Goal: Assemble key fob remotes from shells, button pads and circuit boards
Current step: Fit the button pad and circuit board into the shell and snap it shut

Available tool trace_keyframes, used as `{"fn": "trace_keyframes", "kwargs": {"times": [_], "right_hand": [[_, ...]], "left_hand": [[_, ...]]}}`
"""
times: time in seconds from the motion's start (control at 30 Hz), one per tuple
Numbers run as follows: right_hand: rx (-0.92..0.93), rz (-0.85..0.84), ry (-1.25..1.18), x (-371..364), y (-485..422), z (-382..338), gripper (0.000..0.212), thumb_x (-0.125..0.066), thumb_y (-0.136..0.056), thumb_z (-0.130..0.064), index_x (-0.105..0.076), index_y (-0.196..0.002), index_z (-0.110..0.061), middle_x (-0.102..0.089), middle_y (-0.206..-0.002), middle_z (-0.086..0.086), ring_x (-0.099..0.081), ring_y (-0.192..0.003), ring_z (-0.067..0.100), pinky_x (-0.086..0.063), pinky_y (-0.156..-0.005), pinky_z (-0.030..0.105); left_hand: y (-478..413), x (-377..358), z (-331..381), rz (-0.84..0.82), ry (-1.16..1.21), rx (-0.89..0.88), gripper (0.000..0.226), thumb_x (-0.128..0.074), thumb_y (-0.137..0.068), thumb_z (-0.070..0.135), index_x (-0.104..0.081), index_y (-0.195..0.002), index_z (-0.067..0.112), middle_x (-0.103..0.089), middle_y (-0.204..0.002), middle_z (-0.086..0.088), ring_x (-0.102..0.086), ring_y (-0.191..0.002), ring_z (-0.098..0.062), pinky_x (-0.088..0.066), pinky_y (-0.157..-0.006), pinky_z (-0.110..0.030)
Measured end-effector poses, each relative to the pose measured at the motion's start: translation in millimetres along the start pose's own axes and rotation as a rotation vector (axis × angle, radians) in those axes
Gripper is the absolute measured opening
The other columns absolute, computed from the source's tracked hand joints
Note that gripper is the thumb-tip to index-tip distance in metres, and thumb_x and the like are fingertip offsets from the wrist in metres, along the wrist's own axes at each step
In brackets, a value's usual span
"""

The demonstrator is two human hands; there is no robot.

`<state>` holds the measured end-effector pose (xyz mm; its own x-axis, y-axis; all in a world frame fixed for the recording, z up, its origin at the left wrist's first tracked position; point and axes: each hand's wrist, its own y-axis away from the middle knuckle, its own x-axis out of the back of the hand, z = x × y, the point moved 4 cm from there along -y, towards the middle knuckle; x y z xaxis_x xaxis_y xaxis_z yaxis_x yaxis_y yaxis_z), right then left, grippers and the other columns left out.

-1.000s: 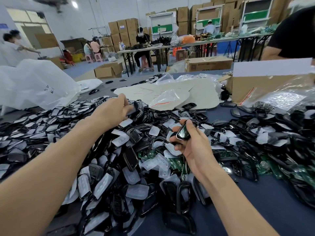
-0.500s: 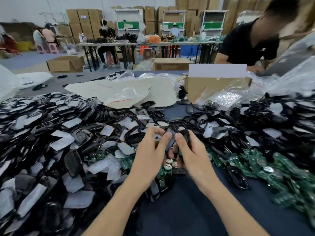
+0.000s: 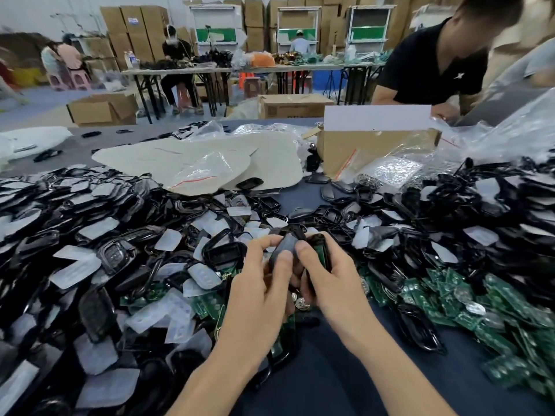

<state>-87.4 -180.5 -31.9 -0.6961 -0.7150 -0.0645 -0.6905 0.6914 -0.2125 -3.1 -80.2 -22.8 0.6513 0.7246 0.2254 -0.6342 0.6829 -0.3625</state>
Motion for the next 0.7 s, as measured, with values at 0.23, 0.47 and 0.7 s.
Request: {"fn": "trace_keyframes", "kwargs": {"times": [0.23, 0.47, 0.7], "right_hand": [[-0.228, -0.120, -0.024, 6.5, -2.0, 5.5, 0.035, -0.058, -0.096, -0.051, -0.066, -0.093, -0.017, -0.066, -0.073, -0.001, -0.049, -0.044, 0.009, -0.031, -0.038, 0.017], [-0.329, -0.178, -0.266, 2.8, -0.3, 7.8, 0.027, -0.046, -0.103, 0.000, -0.067, -0.117, -0.010, -0.067, -0.089, 0.004, -0.060, -0.061, 0.013, -0.042, -0.047, 0.023], [-0.225, -0.116, -0.217, 9.5, -1.9, 4.2, 0.026, -0.065, -0.095, -0.001, -0.071, -0.113, -0.019, -0.068, -0.072, 0.002, -0.062, -0.060, 0.014, -0.050, -0.053, 0.020]], "left_hand": [[-3.1, 5.8, -1.0, 0.055, 0.017, -0.017, 0.015, -0.050, -0.101, 0.035, -0.049, -0.106, 0.049, -0.068, -0.073, 0.003, -0.061, -0.051, -0.015, -0.048, -0.047, -0.026], [-7.9, 22.7, -1.5, 0.126, 0.107, -0.028, 0.022, -0.050, -0.104, 0.028, -0.050, -0.108, 0.050, -0.069, -0.077, 0.001, -0.061, -0.058, -0.012, -0.048, -0.054, -0.019], [-11.4, 29.0, -0.1, 0.148, 0.148, -0.054, 0.037, -0.051, -0.104, 0.020, -0.051, -0.099, 0.057, -0.068, -0.079, 0.001, -0.059, -0.058, -0.011, -0.049, -0.057, -0.019]]}}
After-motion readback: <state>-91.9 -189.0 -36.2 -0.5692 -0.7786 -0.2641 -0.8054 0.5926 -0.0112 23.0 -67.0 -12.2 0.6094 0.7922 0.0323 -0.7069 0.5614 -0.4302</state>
